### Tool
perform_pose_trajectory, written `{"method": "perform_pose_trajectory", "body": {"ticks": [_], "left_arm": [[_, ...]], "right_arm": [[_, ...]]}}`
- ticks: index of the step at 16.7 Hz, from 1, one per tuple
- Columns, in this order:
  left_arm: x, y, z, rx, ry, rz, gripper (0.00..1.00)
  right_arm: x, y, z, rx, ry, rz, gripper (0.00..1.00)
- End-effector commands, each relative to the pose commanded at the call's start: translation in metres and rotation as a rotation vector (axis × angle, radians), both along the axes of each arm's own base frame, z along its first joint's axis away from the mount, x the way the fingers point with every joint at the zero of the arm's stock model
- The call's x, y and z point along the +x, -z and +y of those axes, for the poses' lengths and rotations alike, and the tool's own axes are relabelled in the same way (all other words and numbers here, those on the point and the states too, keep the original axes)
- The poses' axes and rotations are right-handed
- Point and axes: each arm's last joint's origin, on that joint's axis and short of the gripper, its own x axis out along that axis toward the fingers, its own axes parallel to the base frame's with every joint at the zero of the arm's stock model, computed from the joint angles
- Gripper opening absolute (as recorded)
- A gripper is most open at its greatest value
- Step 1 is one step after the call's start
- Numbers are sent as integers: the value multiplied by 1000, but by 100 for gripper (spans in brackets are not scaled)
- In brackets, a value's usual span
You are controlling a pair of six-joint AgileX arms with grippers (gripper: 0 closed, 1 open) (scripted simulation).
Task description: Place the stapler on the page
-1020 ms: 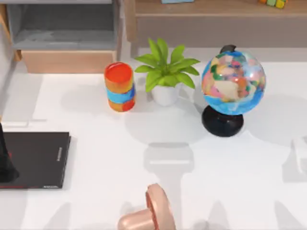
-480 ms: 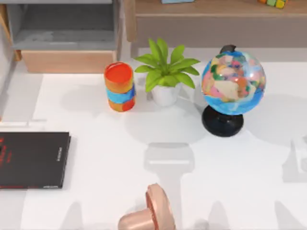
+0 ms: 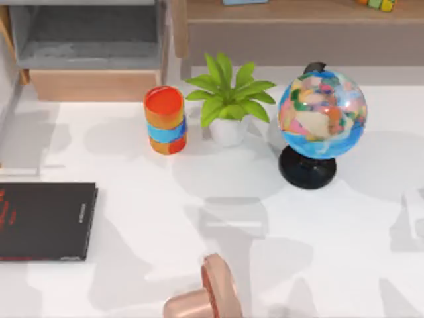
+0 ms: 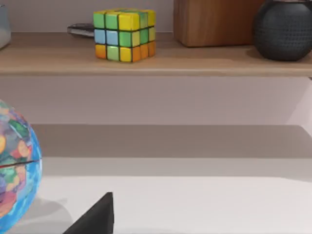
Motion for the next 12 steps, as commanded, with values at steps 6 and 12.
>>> {"method": "perform_pose_trajectory", "body": {"ticks": [6,12], "left_arm": [[131,0,54,-67,-77,348,100],[223,78,107,-149,-126,640,100]], "right_arm": [[0,0,0,0,0,0,100],[0,0,0,0,0,0,100]]}}
